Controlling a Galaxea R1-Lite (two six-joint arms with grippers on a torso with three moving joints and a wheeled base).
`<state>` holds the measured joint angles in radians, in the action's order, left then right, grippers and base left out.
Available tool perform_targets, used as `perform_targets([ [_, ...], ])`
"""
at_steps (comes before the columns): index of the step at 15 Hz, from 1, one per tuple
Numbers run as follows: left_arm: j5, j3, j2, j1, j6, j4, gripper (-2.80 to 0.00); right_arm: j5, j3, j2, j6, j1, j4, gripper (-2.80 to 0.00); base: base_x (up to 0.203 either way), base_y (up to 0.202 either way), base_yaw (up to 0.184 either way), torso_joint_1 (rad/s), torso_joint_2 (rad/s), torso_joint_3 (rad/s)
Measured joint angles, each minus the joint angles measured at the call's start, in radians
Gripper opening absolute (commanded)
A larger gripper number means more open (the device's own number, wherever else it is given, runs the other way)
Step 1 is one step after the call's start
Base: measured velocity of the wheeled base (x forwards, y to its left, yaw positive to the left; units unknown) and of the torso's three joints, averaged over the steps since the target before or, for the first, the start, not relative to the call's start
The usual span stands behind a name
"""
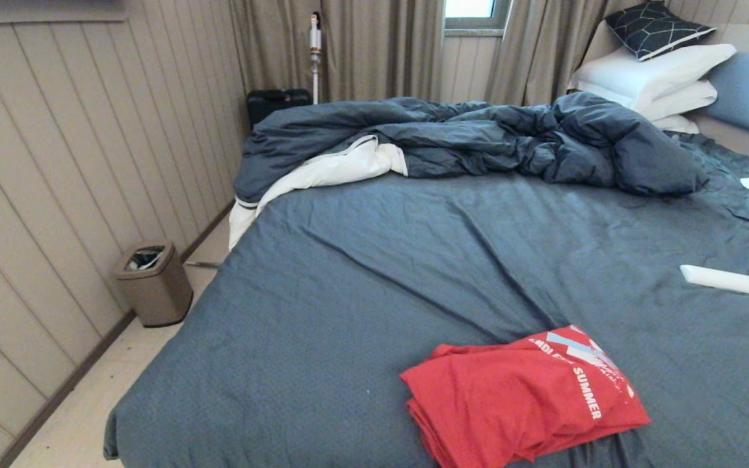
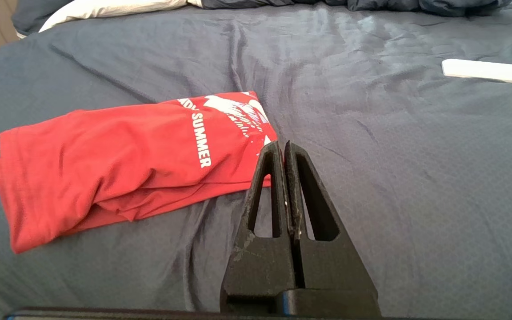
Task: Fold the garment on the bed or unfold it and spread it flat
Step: Unford the red T-shirt
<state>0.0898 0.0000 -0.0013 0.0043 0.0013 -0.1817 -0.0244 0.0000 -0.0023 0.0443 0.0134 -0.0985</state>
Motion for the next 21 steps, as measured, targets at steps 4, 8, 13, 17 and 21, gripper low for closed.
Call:
perform_targets([
  [4,0.000,0.000,0.000,0.000,-0.002,0.002,-2.80,0.002,0.000,0.000,-0.003,0.000,0.000,-2.80,0.000,0.000,0.000,0.000,0.00,0.000],
  [8,0.001,0.000,0.000,0.000,-0.007,0.007,-2.80,0.003,0.000,0.000,-0.001,-0.001,0.000,-2.80,0.000,0.000,0.000,0.000,0.00,0.000],
  [13,0.003,0.000,0.000,0.000,-0.009,0.025,-2.80,0.003,0.000,0.000,-0.001,-0.001,0.000,-2.80,0.000,0.000,0.000,0.000,0.00,0.000],
  [17,0.001,0.002,0.000,0.000,-0.012,0.079,-2.80,0.006,0.000,0.000,-0.004,-0.001,0.000,-2.80,0.000,0.000,0.000,0.000,0.00,0.000],
  [21,0.003,0.000,0.000,0.000,-0.021,0.090,-2.80,0.008,0.000,0.000,-0.007,-0.001,-0.001,-2.80,0.000,0.000,0.000,0.000,0.00,0.000],
])
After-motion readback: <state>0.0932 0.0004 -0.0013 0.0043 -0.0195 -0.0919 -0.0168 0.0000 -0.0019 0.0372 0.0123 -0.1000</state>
